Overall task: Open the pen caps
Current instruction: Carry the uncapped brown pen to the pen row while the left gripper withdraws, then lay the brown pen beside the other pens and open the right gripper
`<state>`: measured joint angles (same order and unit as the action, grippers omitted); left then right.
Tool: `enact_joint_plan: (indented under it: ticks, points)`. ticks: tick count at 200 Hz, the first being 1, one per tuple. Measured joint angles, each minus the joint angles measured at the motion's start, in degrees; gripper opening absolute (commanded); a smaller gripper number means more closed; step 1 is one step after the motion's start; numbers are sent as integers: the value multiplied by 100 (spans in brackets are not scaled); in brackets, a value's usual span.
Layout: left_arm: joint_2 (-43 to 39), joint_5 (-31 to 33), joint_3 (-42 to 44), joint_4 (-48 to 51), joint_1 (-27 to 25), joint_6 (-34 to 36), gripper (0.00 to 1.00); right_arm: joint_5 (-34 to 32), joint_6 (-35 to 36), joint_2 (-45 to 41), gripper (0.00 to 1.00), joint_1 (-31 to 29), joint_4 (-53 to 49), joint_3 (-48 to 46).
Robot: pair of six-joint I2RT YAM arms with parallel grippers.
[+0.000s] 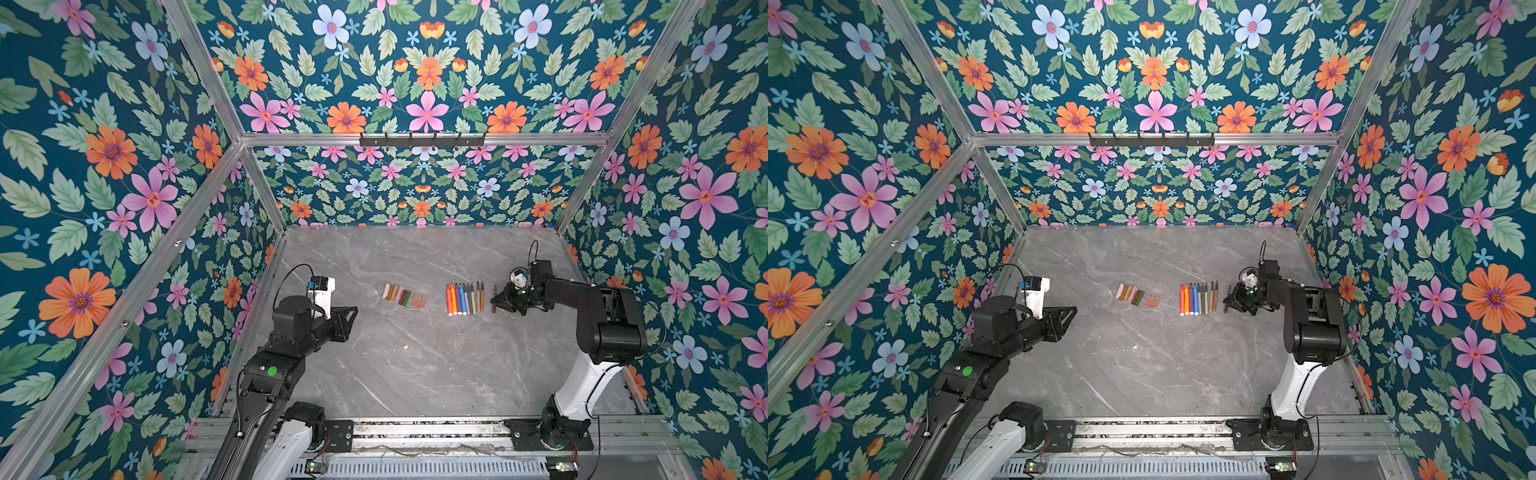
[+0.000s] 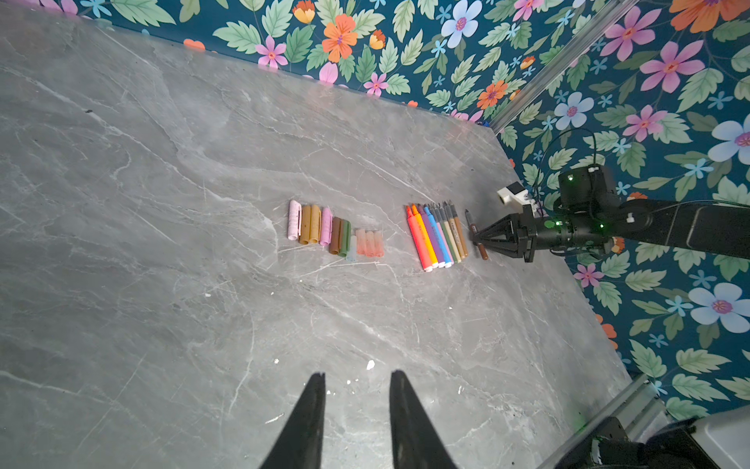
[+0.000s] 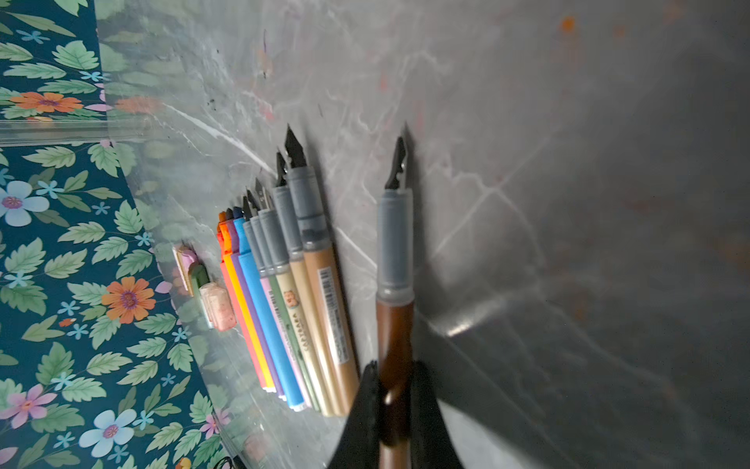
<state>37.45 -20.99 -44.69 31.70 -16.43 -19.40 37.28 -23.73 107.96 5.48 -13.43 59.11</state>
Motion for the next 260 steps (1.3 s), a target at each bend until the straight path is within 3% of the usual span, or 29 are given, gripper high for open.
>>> enact_joint_plan:
  ticks: [146, 194, 260]
  points:
    - [225, 50, 9, -35, 0, -2, 27, 457, -35, 407, 0, 7, 114, 326]
    - [195, 48, 11, -37, 0, -2, 27, 461, -39, 396, 14, 7, 162, 295]
    - [125, 55, -22, -31, 0, -2, 27, 452, -79, 393, 15, 7, 181, 275]
